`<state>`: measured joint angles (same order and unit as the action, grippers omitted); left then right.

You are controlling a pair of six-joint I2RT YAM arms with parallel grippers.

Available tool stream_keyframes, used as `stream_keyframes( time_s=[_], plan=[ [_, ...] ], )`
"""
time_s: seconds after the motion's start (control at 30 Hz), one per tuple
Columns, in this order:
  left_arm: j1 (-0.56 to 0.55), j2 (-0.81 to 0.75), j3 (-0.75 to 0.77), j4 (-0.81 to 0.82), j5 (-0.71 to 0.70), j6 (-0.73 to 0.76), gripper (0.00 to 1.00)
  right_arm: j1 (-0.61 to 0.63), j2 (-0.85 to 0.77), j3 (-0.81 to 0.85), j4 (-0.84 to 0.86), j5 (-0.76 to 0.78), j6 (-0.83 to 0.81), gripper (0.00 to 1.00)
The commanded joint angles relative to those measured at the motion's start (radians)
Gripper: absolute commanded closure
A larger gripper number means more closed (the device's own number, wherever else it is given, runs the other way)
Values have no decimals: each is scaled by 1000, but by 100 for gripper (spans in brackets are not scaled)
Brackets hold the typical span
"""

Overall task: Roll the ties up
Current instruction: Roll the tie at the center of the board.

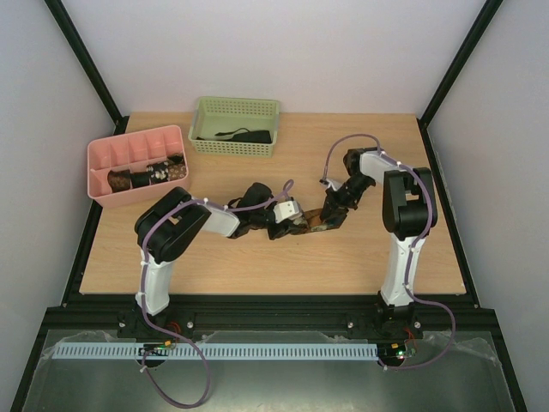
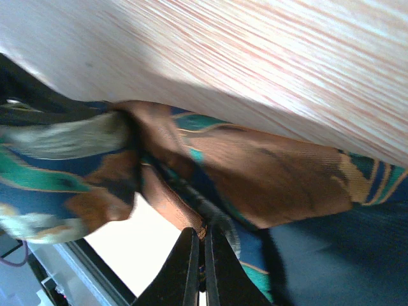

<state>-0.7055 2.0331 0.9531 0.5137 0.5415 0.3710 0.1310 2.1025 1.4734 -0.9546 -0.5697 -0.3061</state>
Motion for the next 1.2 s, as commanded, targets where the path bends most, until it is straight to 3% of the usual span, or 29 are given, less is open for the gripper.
stream_keyframes(
  time_s=[0.0,0.27,0.43,0.77,1.17],
  plan=[
    [25,17,-51,-73,17,-3,76,-9,53,-75,97,117,24,99],
    [37,-59,-51,66,135,-68,77,-10,80,-122,164,196,59,99],
    [37,-106,-76,121,135,-57,76,-10,84,-129,161,210,55,99],
    [34,4,-39,-171,40,127,76,-10,87,-86,143,189,91,98],
    [31,42,-11,-298,-40,175,71,-11,-34,8,-7,-164,66,45]
  ],
)
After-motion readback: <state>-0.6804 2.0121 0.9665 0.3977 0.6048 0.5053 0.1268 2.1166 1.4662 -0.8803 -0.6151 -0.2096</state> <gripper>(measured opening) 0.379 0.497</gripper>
